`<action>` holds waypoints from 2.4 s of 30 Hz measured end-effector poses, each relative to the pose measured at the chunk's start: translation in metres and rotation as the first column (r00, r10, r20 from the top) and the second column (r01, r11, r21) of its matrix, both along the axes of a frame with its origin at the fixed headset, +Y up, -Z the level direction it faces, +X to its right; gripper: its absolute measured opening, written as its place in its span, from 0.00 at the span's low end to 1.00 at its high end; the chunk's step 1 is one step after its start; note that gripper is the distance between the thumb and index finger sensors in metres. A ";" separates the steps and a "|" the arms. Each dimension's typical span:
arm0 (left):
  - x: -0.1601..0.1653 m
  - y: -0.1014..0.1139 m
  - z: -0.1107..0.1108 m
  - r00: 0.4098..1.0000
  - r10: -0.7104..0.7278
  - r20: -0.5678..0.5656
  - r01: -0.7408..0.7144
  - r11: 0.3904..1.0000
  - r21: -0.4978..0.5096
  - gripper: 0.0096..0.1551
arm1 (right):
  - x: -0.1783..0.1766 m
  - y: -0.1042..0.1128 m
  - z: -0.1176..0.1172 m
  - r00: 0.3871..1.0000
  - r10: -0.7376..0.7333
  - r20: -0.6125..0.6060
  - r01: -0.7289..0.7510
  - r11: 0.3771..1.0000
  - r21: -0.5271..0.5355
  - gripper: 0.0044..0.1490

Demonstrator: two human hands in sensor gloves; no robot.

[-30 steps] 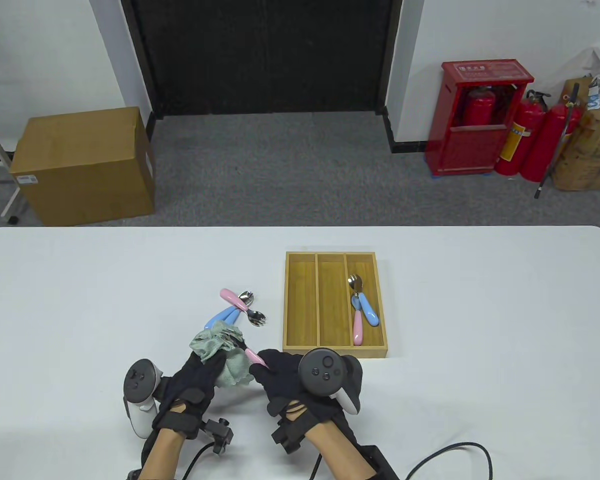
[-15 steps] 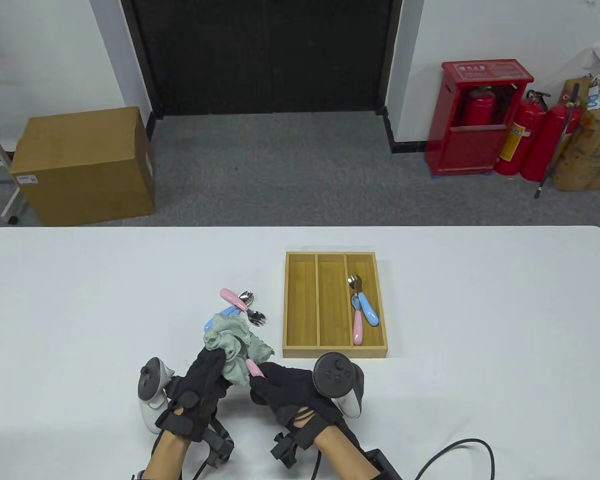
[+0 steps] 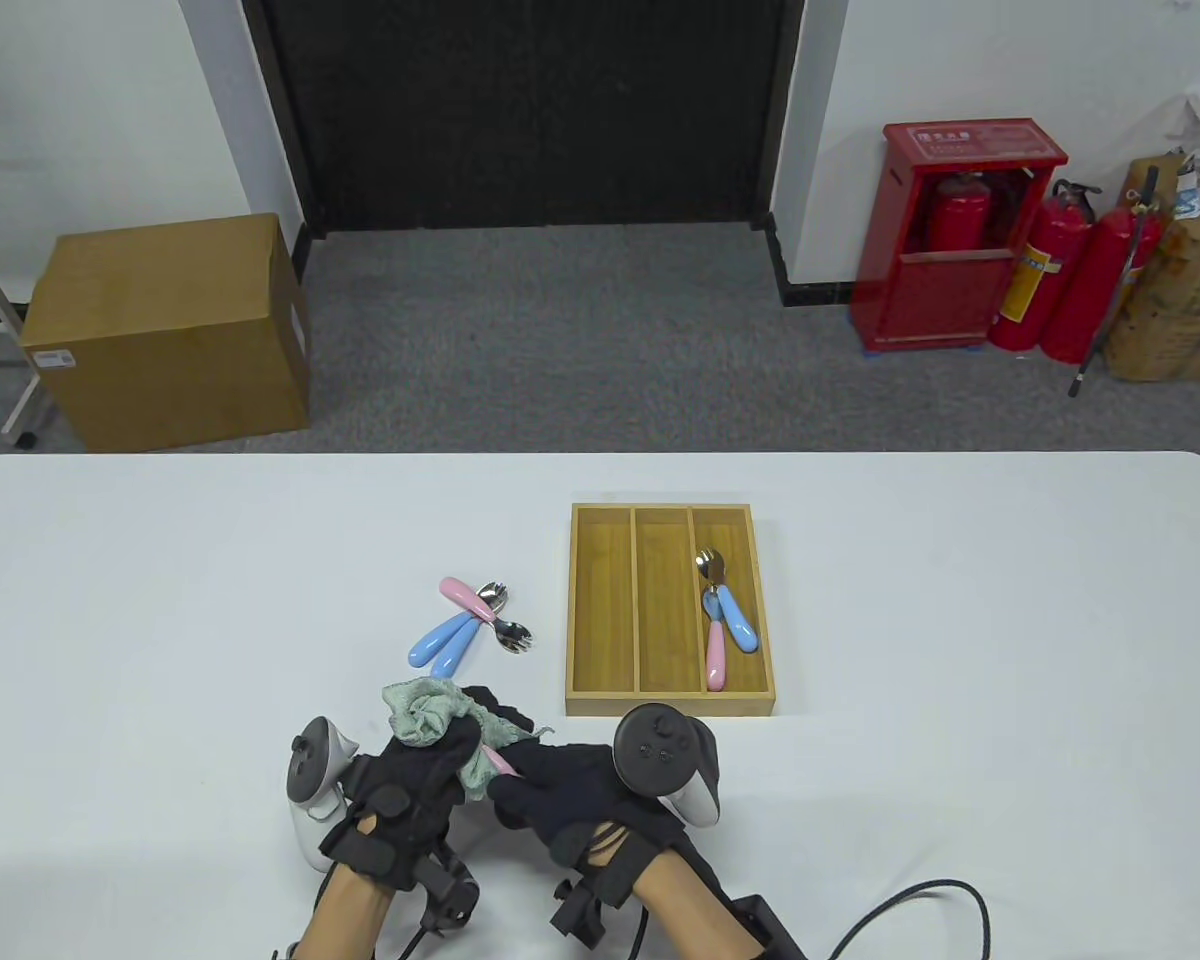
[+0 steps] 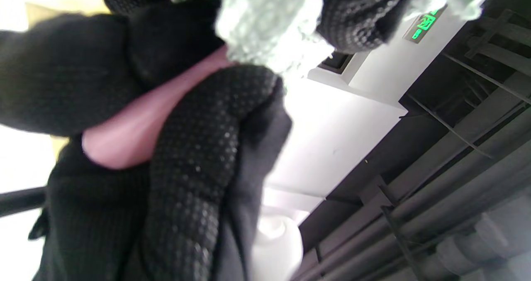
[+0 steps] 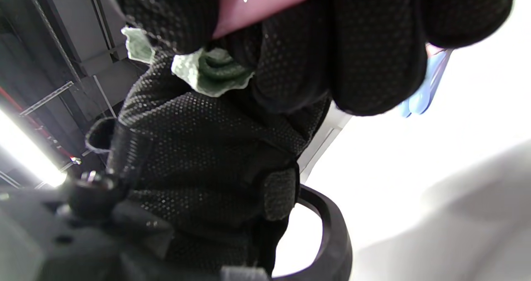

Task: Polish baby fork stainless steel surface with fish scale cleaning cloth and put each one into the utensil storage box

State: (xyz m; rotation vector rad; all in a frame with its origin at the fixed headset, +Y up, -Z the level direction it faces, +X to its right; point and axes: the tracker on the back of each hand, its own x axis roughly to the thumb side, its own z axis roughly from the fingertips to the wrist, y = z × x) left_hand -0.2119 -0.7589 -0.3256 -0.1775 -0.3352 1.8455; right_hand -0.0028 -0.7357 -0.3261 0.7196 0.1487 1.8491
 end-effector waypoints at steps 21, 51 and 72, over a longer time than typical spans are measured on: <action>-0.024 0.000 0.000 0.940 -0.111 -0.324 0.099 0.994 -0.051 0.31 | -0.008 0.004 0.003 0.997 0.063 0.045 -0.065 0.996 0.058 0.31; -0.039 0.019 -0.005 0.703 -0.501 -0.505 0.590 0.807 0.020 0.27 | 0.004 -0.002 -0.003 0.983 0.167 0.075 -0.169 0.985 0.027 0.31; -0.019 0.018 -0.002 0.612 -0.623 -0.488 0.742 0.665 0.081 0.27 | 0.121 0.025 -0.076 0.724 0.323 0.609 -0.331 0.938 -0.104 0.28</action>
